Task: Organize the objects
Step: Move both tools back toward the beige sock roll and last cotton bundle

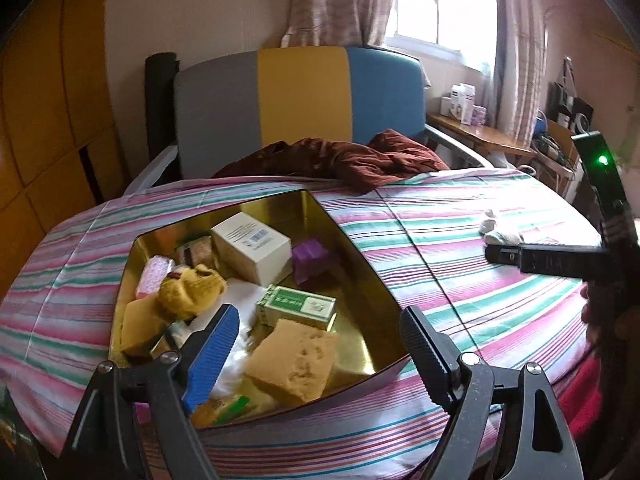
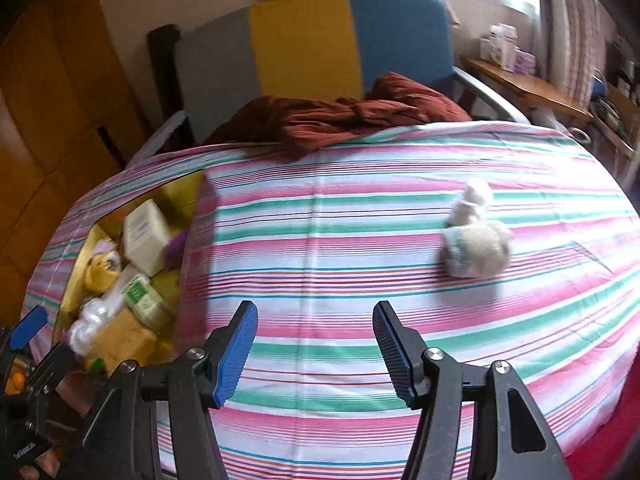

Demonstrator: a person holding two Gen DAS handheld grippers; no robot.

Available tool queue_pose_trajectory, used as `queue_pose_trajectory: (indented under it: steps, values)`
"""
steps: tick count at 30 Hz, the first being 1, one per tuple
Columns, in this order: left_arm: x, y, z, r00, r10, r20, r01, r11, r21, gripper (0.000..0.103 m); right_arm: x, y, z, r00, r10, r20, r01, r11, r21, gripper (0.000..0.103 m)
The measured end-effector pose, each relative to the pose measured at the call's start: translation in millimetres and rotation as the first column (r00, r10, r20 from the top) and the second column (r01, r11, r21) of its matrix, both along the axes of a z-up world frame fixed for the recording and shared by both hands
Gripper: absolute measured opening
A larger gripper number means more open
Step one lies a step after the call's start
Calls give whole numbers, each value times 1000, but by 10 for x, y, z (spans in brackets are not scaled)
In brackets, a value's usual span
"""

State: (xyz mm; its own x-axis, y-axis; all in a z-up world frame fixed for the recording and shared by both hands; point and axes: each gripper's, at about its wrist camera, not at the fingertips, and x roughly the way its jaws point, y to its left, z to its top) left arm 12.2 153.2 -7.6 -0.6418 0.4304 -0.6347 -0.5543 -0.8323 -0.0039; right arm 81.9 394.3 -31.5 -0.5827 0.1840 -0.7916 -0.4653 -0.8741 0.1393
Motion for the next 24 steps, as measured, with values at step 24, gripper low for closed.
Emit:
queue_pose_trajectory:
  steps: [24]
  values:
    - [17, 715, 1, 987, -156, 24, 157, 987, -26, 85, 11, 1567, -282, 963, -258, 84, 261, 965, -28, 84]
